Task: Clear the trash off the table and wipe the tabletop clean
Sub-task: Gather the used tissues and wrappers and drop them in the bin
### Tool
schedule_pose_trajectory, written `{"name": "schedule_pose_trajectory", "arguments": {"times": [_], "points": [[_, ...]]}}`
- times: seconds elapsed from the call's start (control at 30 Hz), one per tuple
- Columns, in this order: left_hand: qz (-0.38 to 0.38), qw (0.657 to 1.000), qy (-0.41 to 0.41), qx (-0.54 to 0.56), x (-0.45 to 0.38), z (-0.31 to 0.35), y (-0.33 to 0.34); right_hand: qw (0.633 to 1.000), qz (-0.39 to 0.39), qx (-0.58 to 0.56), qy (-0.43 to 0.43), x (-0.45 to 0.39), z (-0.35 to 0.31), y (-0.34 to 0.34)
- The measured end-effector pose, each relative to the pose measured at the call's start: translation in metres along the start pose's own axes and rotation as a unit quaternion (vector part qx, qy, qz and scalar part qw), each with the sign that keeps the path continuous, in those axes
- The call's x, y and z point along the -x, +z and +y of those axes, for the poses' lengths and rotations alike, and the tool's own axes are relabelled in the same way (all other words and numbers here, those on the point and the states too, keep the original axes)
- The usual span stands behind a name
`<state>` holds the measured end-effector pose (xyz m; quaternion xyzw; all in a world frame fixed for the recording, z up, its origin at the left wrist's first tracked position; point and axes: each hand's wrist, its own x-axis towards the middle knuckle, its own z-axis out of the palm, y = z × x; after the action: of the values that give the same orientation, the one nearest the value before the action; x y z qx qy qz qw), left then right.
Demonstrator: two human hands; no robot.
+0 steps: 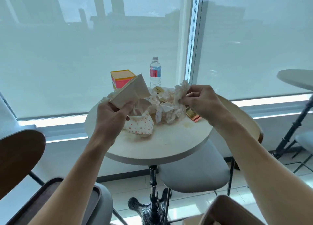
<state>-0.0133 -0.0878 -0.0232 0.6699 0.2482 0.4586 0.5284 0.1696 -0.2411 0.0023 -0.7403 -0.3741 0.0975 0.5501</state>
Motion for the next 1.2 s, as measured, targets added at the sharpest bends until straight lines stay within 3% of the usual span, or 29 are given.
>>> {"name": "schedule_pose_trajectory", "arguments": {"times": [0.2, 0.53, 0.9, 1.07, 1.2], "points": [[-0.031, 0.999, -0.003, 0.016, 0.030, 0.002, 0.029, 0.996, 0.011, -0.080, 0.036, 0.048, 0.017, -0.045], [-0.115, 0.993, -0.022, 0.014, 0.084, -0.005, 0.081, 0.986, -0.023, -0.052, 0.155, 0.126, 0.119, -0.085], [-0.183, 0.983, -0.026, -0.012, 0.140, -0.027, 0.127, 0.941, -0.093, 0.044, 0.322, 0.194, 0.225, -0.075], [-0.214, 0.974, -0.047, -0.054, 0.175, -0.051, 0.146, 0.943, -0.031, -0.003, 0.330, 0.195, 0.231, -0.085], [-0.264, 0.954, -0.113, -0.090, 0.201, -0.086, 0.157, 0.959, 0.053, 0.018, 0.279, 0.187, 0.232, -0.102]]}}
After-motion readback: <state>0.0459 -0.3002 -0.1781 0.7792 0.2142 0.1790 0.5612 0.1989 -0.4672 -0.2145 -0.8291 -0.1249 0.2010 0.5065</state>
